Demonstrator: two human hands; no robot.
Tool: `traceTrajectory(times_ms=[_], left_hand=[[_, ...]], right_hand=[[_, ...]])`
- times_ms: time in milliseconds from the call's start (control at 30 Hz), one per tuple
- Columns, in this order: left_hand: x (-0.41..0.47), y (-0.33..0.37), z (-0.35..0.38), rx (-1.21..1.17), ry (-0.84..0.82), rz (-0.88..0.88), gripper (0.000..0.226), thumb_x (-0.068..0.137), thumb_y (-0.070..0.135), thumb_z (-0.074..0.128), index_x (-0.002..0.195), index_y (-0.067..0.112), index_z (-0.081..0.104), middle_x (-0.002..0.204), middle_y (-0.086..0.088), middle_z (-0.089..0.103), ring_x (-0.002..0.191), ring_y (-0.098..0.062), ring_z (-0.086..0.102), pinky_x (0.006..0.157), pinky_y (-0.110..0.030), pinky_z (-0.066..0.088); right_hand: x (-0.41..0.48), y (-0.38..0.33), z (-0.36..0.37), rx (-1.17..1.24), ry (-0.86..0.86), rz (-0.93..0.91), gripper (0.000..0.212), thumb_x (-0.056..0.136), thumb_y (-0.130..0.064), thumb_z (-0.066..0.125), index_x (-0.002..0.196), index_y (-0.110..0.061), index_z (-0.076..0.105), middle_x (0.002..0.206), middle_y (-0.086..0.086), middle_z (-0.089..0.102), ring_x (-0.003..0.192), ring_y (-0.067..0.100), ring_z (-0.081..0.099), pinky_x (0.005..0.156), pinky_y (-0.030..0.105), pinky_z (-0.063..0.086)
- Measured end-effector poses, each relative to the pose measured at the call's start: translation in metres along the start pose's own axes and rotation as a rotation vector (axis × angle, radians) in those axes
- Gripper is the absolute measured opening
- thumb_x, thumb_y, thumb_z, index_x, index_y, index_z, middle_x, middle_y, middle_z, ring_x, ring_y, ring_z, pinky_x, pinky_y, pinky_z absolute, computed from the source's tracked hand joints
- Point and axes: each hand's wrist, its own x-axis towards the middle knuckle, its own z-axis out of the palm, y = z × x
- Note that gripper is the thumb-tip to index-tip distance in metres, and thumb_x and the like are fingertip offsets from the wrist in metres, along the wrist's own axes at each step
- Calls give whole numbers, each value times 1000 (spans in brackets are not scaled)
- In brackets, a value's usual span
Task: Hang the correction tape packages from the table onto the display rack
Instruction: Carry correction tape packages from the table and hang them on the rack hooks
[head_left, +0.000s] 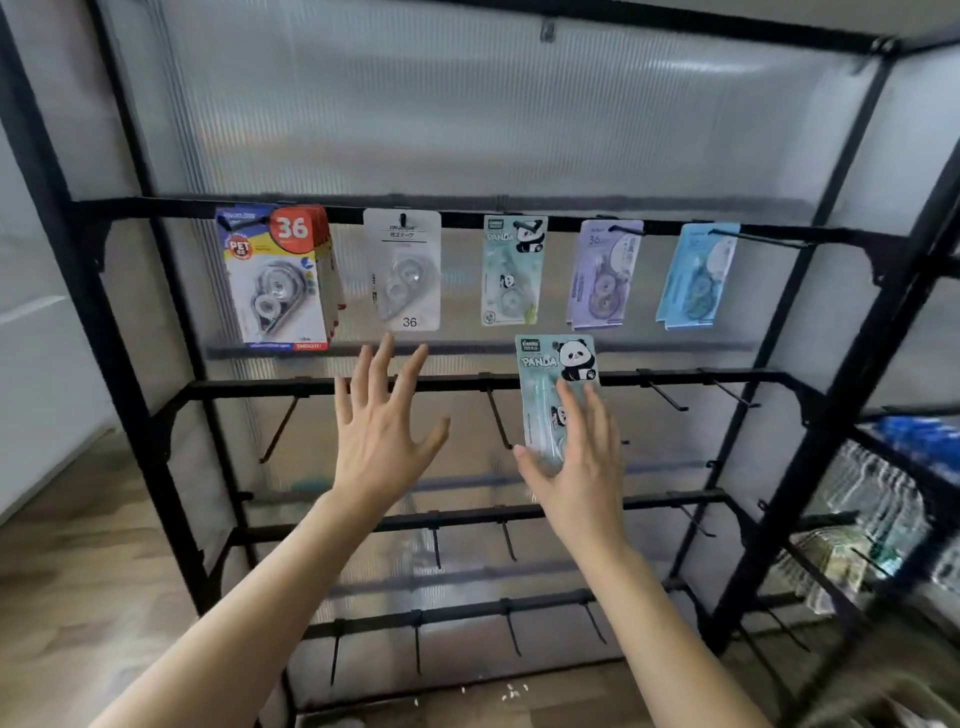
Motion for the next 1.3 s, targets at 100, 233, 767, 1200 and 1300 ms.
traceTrajectory(times_ms=[100,233,767,1200,1300], left_hand=[[5,15,5,16,5,16,74,87,43,59,149,30,21,159,-5,7,146,-23,-3,116,-45,-3],[24,29,9,43,26,-14,73,89,44,56,149,32,18,159,-3,5,146,-24,1,116,-46,-3],[56,41,30,110,134,-107,71,88,41,59,148,28,25,158,-4,11,146,-25,4,116,-48,3],[62,19,44,150,127,-155,70,87,39,61,147,26,29,157,-7,15,145,-28,10,115,-50,7],[61,12,43,160,124,-159,70,87,39,61,147,26,29,157,-8,16,144,-28,10,115,-50,7]], right_hand=[[11,5,-8,7,8,-24,74,82,-30,71,145,-15,35,152,16,27,141,37,23,113,52,24],[42,8,-14,9,17,-98,74,84,-34,67,147,-17,31,154,14,24,142,35,20,113,48,20],[152,13,12,-43,32,-234,71,86,-40,62,146,-18,33,153,14,24,141,34,20,107,51,31],[191,26,66,-114,-86,-175,82,84,-43,65,149,-20,21,157,13,12,143,36,11,107,50,30],[204,28,77,-173,-109,-144,85,82,-45,67,148,-20,21,157,12,11,142,37,12,106,50,32]])
